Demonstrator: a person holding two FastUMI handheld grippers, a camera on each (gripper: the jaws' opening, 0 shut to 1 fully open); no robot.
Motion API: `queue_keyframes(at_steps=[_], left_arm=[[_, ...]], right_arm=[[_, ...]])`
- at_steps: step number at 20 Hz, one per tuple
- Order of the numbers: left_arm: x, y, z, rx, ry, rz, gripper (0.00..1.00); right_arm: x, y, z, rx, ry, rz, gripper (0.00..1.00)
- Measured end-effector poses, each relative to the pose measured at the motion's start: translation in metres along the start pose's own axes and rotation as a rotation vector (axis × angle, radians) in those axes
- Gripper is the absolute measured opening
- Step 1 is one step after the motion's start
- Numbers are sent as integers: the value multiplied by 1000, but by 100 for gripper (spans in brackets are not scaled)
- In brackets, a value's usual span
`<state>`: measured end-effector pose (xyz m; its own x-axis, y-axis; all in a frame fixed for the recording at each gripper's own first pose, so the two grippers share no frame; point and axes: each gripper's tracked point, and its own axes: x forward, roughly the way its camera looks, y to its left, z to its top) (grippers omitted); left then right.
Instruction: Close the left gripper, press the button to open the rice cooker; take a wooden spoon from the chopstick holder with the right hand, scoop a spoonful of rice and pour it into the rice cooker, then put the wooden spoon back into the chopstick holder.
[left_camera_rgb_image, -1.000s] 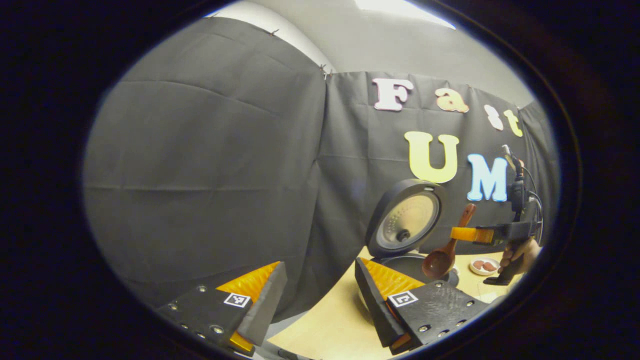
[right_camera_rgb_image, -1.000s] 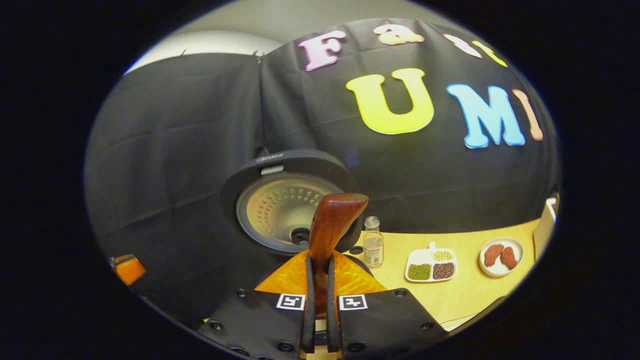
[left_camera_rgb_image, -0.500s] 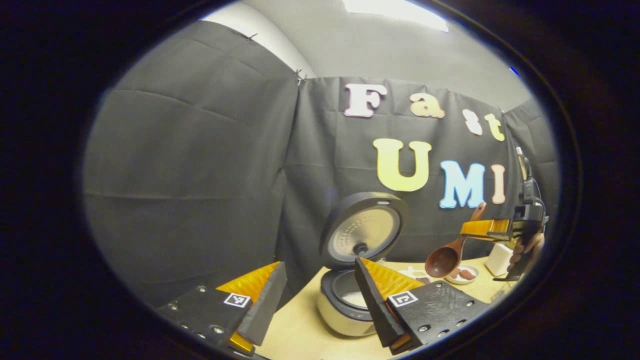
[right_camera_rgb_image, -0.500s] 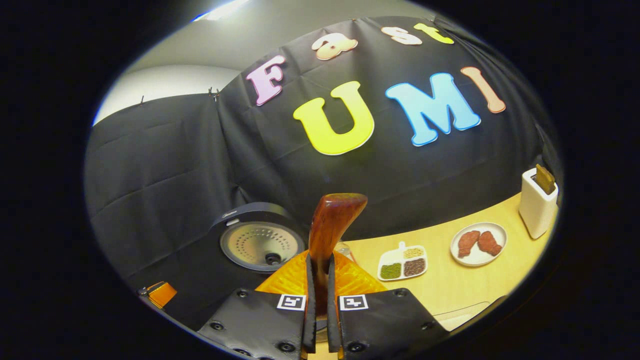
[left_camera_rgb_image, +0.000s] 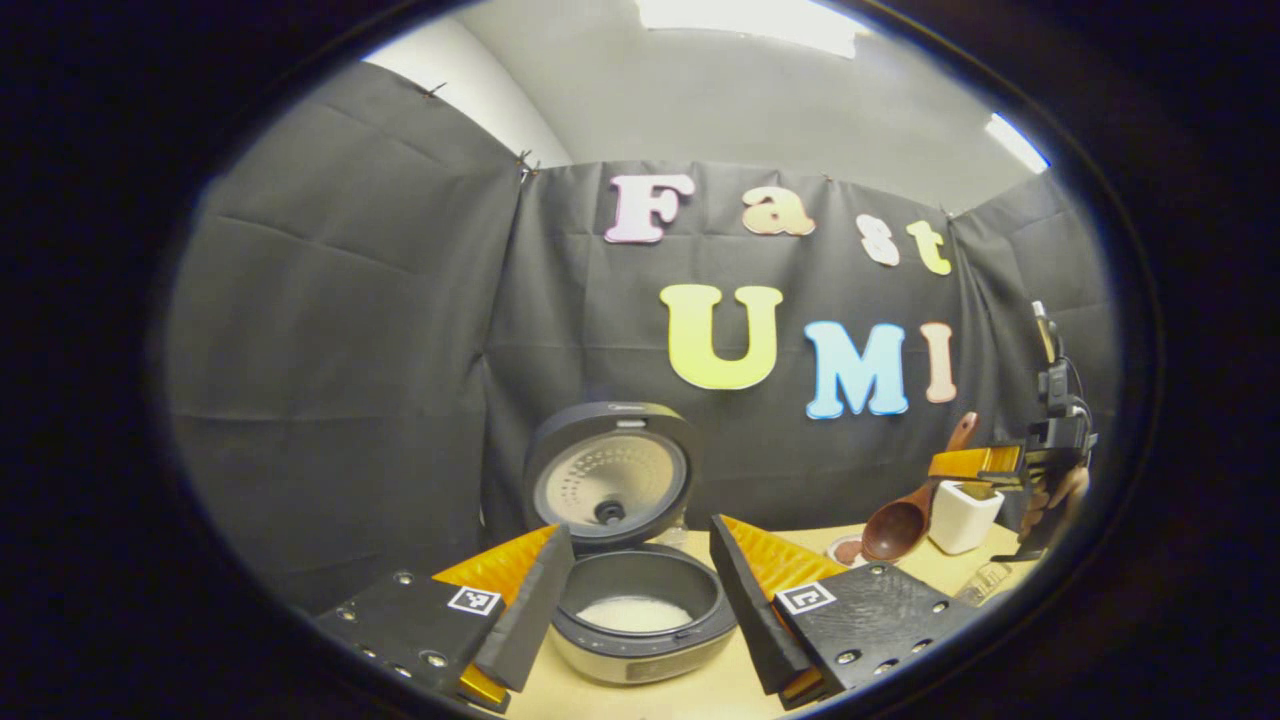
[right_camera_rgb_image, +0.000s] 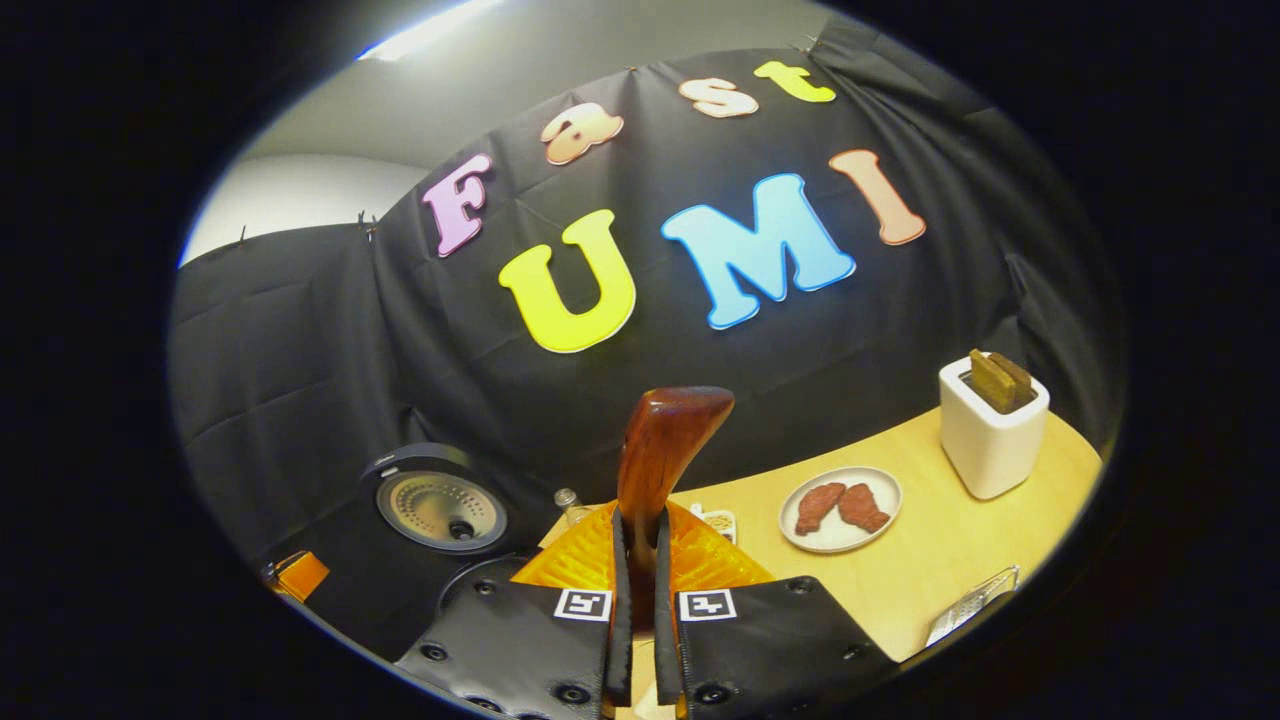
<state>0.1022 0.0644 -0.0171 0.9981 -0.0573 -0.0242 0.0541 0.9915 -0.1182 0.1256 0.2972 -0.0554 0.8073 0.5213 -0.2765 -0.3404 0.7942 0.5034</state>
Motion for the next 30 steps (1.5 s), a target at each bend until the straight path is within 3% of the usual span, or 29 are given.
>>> queue_keyframes(at_steps=[14, 23, 30], left_arm=[[2, -107, 10, 15, -11, -110, 83], [5, -146, 6, 32, 2, -136, 84], [14, -174, 1, 32, 16, -160, 84]], right_arm=[[-75, -149, 33, 11, -56, -210, 11], [-100, -215, 17, 22, -31, -302, 11], [-109, -244, -10, 31, 19, -346, 11]])
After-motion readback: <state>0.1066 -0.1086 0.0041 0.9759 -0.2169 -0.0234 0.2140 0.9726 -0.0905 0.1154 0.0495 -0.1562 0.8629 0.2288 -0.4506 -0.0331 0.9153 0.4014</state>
